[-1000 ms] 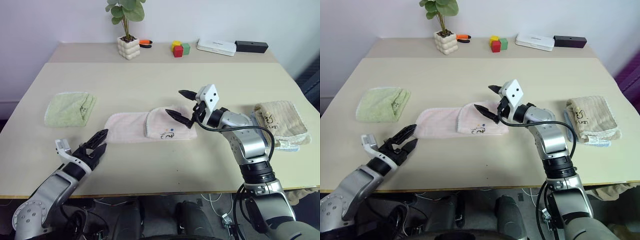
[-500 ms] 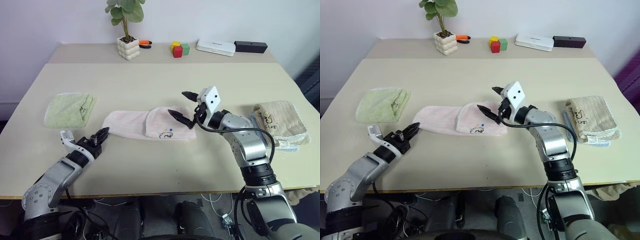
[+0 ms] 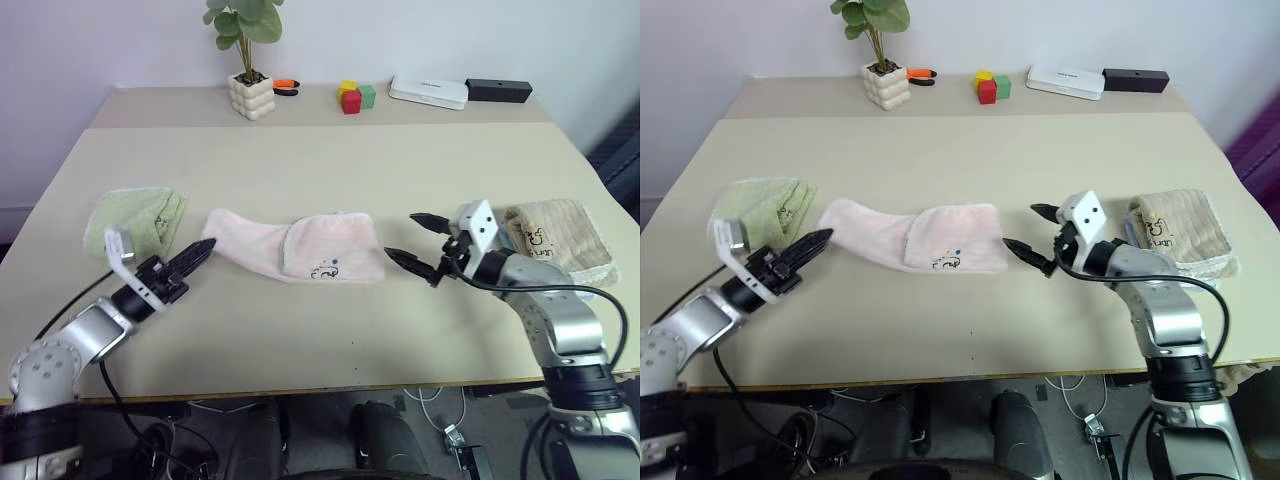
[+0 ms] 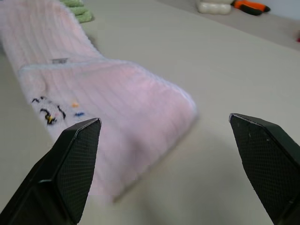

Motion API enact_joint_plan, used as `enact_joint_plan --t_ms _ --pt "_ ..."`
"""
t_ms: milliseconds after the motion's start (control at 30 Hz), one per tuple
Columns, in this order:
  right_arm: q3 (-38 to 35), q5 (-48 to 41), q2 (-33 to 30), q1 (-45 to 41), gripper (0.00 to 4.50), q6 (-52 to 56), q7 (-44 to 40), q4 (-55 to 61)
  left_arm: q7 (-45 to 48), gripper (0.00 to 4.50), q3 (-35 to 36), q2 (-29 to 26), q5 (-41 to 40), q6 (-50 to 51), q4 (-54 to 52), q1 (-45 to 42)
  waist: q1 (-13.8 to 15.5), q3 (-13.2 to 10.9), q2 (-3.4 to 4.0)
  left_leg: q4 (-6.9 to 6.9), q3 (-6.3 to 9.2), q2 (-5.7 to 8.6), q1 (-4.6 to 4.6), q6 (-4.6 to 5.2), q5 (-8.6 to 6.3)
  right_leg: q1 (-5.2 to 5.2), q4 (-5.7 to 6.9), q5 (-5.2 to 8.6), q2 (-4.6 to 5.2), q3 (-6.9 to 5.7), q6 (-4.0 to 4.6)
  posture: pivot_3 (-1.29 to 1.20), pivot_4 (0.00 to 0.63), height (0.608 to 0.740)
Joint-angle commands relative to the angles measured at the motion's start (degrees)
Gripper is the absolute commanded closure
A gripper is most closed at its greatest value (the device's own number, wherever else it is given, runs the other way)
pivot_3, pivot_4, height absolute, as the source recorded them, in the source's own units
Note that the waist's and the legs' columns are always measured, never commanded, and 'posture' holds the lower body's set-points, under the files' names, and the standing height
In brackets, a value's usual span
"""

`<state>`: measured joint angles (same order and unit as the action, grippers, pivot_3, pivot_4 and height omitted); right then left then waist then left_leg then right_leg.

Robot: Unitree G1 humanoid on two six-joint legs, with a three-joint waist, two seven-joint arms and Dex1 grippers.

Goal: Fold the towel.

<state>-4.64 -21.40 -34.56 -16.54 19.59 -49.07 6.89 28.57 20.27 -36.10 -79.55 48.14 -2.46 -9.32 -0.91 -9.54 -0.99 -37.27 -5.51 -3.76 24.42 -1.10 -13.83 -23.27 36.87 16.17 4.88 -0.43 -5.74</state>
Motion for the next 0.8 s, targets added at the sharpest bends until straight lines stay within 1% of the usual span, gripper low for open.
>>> enact_joint_plan --t_ms 33,100,167,233,367,467,567,633,667,733,800 --pt "-0.7 -1.0 -0.3 -0.8 0.00 -0.2 0.0 2.8 7.1 4.45 -3.3 -1.4 7.2 -1.6 -1.0 -3.9 0.0 0.0 0.00 0.02 -0.02 0.00 0.00 0.00 0.00 0.00 0.00 0.00 -0.01 0.00 0.00 0.00 0.150 0.735" --pt "-0.7 -1.0 -0.3 -0.8 0.00 -0.1 0.1 2.9 8.7 4.45 -3.5 -1.1 9.0 -1.6 -0.5 -4.6 -0.1 0.0 0.00 0.08 -0.08 0.00 0.00 0.00 0.00 -0.03 -0.02 0.00 -0.02 0.03 0.00 0.00 0.150 0.735" --pt "0.3 -0.4 0.4 -1.4 0.00 0.3 1.2 3.8 13.0 4.45 -10.4 2.7 15.7 -4.8 2.3 -13.2 0.2 0.0 0.00 0.13 -0.12 0.00 0.01 0.01 0.00 -0.08 -0.02 -0.01 -0.02 0.07 -0.03 0.00 0.150 0.735" --pt "0.6 0.2 0.5 -1.4 0.00 0.3 2.1 4.2 16.6 4.45 -16.0 6.3 21.8 -7.5 4.8 -19.9 1.9 -0.1 -0.10 0.01 -0.01 0.02 0.09 -0.05 0.06 -0.07 0.03 -0.01 -0.12 0.01 -0.03 0.00 0.150 0.735" --pt "-0.7 0.5 -1.1 -0.1 0.00 0.5 2.3 4.3 20.3 4.45 -21.2 12.4 28.1 -9.7 8.6 -25.9 1.6 -0.1 -0.11 -0.17 -0.04 0.06 0.12 0.08 -0.01 0.12 -0.19 -0.04 -0.13 0.09 -0.07 0.00 0.150 0.735" --pt "-3.1 0.2 -3.3 2.1 0.00 0.9 2.7 5.3 23.9 4.45 -26.8 20.4 32.8 -11.8 13.9 -31.5 1.6 -0.1 -0.12 -0.07 -0.10 0.05 0.13 0.12 -0.04 0.08 -0.31 -0.13 -0.16 0.11 -0.24 0.00 0.150 0.735" --pt "-3.2 0.0 -3.4 2.9 0.00 1.3 3.6 6.4 26.3 4.45 -28.5 23.4 37.5 -14.3 17.7 -33.3 1.4 -0.1 -0.12 -0.02 -0.08 0.04 0.16 0.12 -0.03 0.06 -0.35 -0.14 -0.20 0.09 -0.28 0.00 0.150 0.735" --pt "-3.5 -0.2 -3.2 3.6 0.00 1.7 4.4 7.6 27.6 4.45 -28.6 24.8 37.7 -12.9 18.8 -33.7 0.8 -0.1 -0.11 0.04 -0.09 0.03 0.13 0.12 -0.03 0.04 -0.36 -0.15 -0.21 0.11 -0.29 0.00 0.150 0.735" --pt "-3.6 -0.3 -3.2 3.8 0.00 1.8 4.7 7.9 28.2 4.45 -28.4 25.2 37.7 -12.3 19.1 -33.9 0.6 -0.1 -0.10 0.06 -0.06 0.00 0.12 0.12 -0.03 0.03 -0.36 -0.15 -0.25 0.11 -0.30 0.00 0.150 0.735" --pt "-4.2 -0.1 -3.5 4.9 0.00 2.0 5.3 8.7 30.8 4.45 -31.2 25.4 41.2 -14.0 20.3 -33.9 0.4 -0.1 -0.10 0.10 0.02 0.00 0.12 0.11 -0.03 0.02 -0.34 -0.14 -0.28 0.09 -0.32 0.00 0.150 0.735" --pt "-5.1 0.2 -3.7 5.6 0.00 2.1 6.2 9.0 30.4 4.45 -32.0 26.3 44.4 -15.4 23.0 -34.4 0.5 -0.1 -0.10 0.10 0.02 0.01 0.13 0.11 -0.03 0.03 -0.34 -0.14 -0.27 0.09 -0.33 0.00 0.150 0.735"
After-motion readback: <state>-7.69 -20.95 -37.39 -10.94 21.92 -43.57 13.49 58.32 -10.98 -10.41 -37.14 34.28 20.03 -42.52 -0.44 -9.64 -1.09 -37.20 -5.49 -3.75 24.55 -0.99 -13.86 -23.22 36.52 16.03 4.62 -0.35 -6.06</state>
